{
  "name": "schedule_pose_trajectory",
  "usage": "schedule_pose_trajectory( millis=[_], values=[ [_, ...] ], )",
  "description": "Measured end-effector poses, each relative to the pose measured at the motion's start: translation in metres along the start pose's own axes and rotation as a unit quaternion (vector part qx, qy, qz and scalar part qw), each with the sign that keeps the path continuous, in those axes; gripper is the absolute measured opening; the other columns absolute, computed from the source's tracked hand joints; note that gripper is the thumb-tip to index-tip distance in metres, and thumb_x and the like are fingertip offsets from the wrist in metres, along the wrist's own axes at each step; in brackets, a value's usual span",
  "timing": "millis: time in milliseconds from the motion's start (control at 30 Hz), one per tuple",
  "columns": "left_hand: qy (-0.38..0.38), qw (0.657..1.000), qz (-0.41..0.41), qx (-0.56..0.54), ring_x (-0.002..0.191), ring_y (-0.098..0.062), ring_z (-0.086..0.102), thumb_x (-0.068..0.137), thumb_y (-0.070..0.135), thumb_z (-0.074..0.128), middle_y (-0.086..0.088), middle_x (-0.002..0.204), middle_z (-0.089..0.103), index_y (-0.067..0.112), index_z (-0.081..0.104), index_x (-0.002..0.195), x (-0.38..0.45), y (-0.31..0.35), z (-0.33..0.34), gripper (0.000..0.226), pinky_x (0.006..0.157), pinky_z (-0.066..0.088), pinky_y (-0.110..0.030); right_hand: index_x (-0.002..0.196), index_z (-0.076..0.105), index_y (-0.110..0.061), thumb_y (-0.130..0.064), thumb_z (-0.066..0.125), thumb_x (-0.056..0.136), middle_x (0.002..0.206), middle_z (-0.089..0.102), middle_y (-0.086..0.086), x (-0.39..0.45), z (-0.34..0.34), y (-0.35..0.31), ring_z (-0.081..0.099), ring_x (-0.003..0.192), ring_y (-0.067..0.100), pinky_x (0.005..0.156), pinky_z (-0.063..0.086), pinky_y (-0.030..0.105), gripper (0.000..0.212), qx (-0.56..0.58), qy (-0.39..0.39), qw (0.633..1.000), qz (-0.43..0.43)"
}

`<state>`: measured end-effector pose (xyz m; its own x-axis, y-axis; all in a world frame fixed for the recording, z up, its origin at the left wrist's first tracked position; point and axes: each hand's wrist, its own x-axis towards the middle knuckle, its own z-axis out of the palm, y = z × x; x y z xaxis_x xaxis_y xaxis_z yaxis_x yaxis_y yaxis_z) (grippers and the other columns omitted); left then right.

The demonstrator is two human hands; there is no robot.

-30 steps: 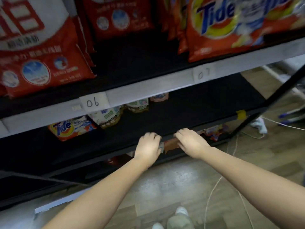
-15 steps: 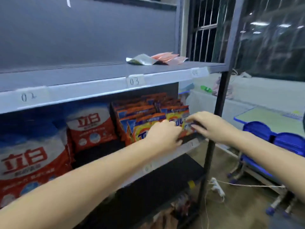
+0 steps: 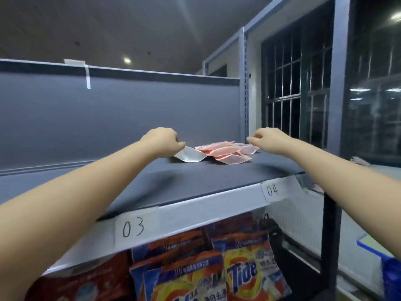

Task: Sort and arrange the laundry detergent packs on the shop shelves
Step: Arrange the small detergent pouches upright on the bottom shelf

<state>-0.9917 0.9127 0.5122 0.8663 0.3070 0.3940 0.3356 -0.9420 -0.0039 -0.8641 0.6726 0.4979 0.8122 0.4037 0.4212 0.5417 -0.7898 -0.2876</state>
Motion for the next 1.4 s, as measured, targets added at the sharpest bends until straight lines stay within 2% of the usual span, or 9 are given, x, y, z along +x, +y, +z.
schedule_pose_trajectory(
  millis=[67, 167, 300, 433, 500, 600, 767, 1200, 1400],
  values=[
    [-0.024, 0.998, -0.056, -0.005, 0.087, -0.027, 0.052, 0.096, 0.041, 0.037, -0.009, 0.098, 0.062, 0.007, 0.058, 0.087, 0.033, -0.008, 0.011, 0.041, 0.071, 0.039, -0.028, 0.084, 0.060, -0.006, -0.036, 0.039, 0.099, 0.098, 0.057, 0.012, 0.044, 0.007, 0.006, 0.051, 0.089, 0.026, 0.074, 0.037, 0.027, 0.039, 0.025, -0.019, 0.999, 0.029],
    [-0.102, 0.982, -0.151, -0.060, 0.095, -0.031, 0.055, 0.099, 0.049, 0.029, -0.012, 0.107, 0.058, 0.005, 0.058, 0.108, 0.072, -0.012, 0.027, 0.054, 0.077, 0.040, -0.030, 0.102, 0.056, -0.001, -0.043, 0.040, 0.097, 0.101, 0.061, 0.014, 0.107, 0.024, 0.006, 0.061, 0.093, 0.031, 0.087, 0.050, 0.035, 0.046, 0.133, -0.097, 0.984, 0.065],
    [-0.193, 0.914, -0.256, -0.247, 0.079, -0.024, 0.057, 0.092, 0.066, 0.030, -0.010, 0.101, 0.056, 0.006, 0.046, 0.128, 0.108, -0.015, 0.045, 0.071, 0.074, 0.046, -0.030, 0.115, 0.054, 0.001, -0.060, 0.047, 0.089, 0.101, 0.061, 0.012, 0.159, 0.047, -0.003, 0.060, 0.088, 0.025, 0.082, 0.050, 0.030, 0.067, 0.175, -0.222, 0.952, 0.120],
    [-0.210, 0.893, -0.276, -0.286, 0.097, -0.015, 0.058, 0.091, 0.054, 0.050, 0.002, 0.109, 0.058, 0.011, 0.049, 0.127, 0.126, -0.012, 0.053, 0.056, 0.080, 0.043, -0.023, 0.109, 0.061, -0.008, -0.073, 0.066, 0.063, 0.095, 0.068, 0.004, 0.190, 0.068, -0.003, 0.063, 0.081, 0.022, 0.086, 0.049, 0.030, 0.080, 0.133, -0.308, 0.928, 0.163],
    [-0.204, 0.892, -0.267, -0.302, 0.072, -0.013, 0.053, 0.090, 0.045, 0.057, 0.009, 0.082, 0.052, 0.015, 0.055, 0.102, 0.131, -0.008, 0.055, 0.032, 0.061, 0.042, -0.017, 0.100, 0.060, -0.013, -0.069, 0.065, 0.069, 0.091, 0.066, 0.001, 0.195, 0.074, -0.007, 0.062, 0.072, 0.019, 0.070, 0.049, 0.025, 0.065, 0.111, -0.326, 0.926, 0.153],
    [-0.167, 0.869, -0.273, -0.377, 0.066, -0.014, 0.054, 0.087, 0.031, 0.066, 0.000, 0.073, 0.053, 0.010, 0.053, 0.085, 0.135, -0.009, 0.057, 0.025, 0.057, 0.046, -0.018, 0.093, 0.060, -0.011, -0.050, 0.072, 0.076, 0.080, 0.065, 0.003, 0.195, 0.075, -0.015, 0.061, 0.067, 0.020, 0.064, 0.047, 0.025, 0.044, 0.135, -0.286, 0.941, 0.122],
    [-0.130, 0.819, -0.284, -0.481, 0.065, -0.018, 0.063, 0.080, 0.017, 0.075, -0.008, 0.079, 0.065, 0.006, 0.056, 0.091, 0.128, -0.022, 0.055, 0.025, 0.056, 0.055, -0.027, 0.122, 0.046, 0.000, -0.021, 0.065, 0.089, 0.106, 0.062, 0.012, 0.182, 0.072, -0.033, 0.058, 0.078, 0.023, 0.067, 0.046, 0.031, 0.044, 0.225, -0.209, 0.948, 0.088],
    [-0.046, 0.766, -0.162, -0.621, 0.059, -0.017, 0.071, 0.089, 0.001, 0.060, -0.003, 0.076, 0.074, 0.012, 0.062, 0.103, 0.004, -0.078, -0.013, 0.018, 0.046, 0.054, -0.025, 0.114, 0.056, 0.010, 0.003, 0.062, 0.085, 0.099, 0.066, 0.021, 0.071, -0.001, -0.079, 0.065, 0.069, 0.026, 0.066, 0.055, 0.042, 0.030, 0.574, -0.028, 0.815, 0.078],
    [0.020, 0.730, -0.143, -0.668, 0.070, -0.018, 0.066, 0.091, -0.006, 0.053, -0.009, 0.097, 0.066, 0.008, 0.059, 0.102, -0.081, -0.105, -0.048, 0.018, 0.061, 0.051, -0.032, 0.102, 0.066, -0.004, -0.005, 0.066, 0.084, 0.104, 0.067, 0.013, 0.020, -0.009, -0.135, 0.066, 0.093, 0.027, 0.084, 0.055, 0.042, 0.019, 0.485, 0.084, 0.869, 0.047]
  ],
)
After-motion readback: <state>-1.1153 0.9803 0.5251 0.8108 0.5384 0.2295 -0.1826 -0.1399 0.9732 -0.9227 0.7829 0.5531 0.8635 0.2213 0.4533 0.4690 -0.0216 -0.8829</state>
